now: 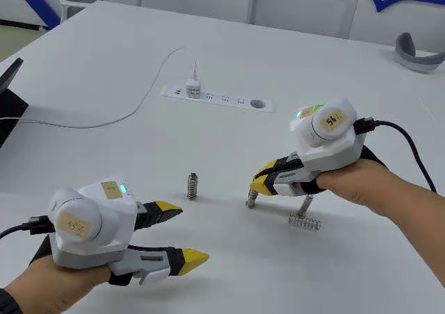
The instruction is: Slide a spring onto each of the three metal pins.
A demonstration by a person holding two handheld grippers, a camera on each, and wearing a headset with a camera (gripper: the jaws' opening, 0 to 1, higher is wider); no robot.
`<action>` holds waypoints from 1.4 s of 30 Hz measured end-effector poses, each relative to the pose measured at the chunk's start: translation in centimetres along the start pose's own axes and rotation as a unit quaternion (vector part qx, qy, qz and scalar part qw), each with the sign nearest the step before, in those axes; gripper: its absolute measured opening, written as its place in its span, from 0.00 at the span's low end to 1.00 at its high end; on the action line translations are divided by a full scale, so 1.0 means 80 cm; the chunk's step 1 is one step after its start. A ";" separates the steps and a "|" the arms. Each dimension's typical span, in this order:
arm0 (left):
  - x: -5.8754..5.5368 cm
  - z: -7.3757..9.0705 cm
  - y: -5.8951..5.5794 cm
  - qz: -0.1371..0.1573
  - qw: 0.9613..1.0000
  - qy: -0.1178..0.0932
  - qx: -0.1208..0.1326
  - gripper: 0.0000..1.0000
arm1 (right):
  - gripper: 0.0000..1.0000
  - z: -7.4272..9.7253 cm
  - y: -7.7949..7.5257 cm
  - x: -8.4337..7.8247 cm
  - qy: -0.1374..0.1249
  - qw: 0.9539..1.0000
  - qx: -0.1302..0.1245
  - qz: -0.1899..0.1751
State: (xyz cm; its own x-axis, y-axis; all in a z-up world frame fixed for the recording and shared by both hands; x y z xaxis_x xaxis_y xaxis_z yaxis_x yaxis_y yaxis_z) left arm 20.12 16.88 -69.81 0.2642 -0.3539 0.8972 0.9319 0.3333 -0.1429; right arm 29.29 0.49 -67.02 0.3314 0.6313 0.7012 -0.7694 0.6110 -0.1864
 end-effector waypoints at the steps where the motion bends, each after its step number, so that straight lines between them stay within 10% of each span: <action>1: 0.000 0.000 0.000 0.000 1.000 0.000 0.000 0.52 | 0.12 -0.001 0.000 -0.001 0.000 1.000 -0.001 -0.002; 42: 0.003 0.000 0.000 -0.001 1.000 0.000 0.001 0.53 | 0.16 -0.011 0.003 -0.016 0.003 1.000 -0.012 -0.018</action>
State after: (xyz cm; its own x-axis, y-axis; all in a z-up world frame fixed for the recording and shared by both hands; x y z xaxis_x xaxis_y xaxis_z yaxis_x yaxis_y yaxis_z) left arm 20.20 16.80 -69.58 0.2626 -0.3536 0.8978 0.9320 0.3338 -0.1412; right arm 29.19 0.24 -68.59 0.3622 0.6105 0.7044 -0.7434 0.6450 -0.1768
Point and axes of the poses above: the centre of the closed fingertips' face, and the gripper's own axes: z roughly backward along the fingers, y roughly to its left, x roughly out of its top, the point moved 6 cm from there along z, roughly backward along the fingers, and after that the axes turned 12 degrees about -x, right-handed, at the moved point
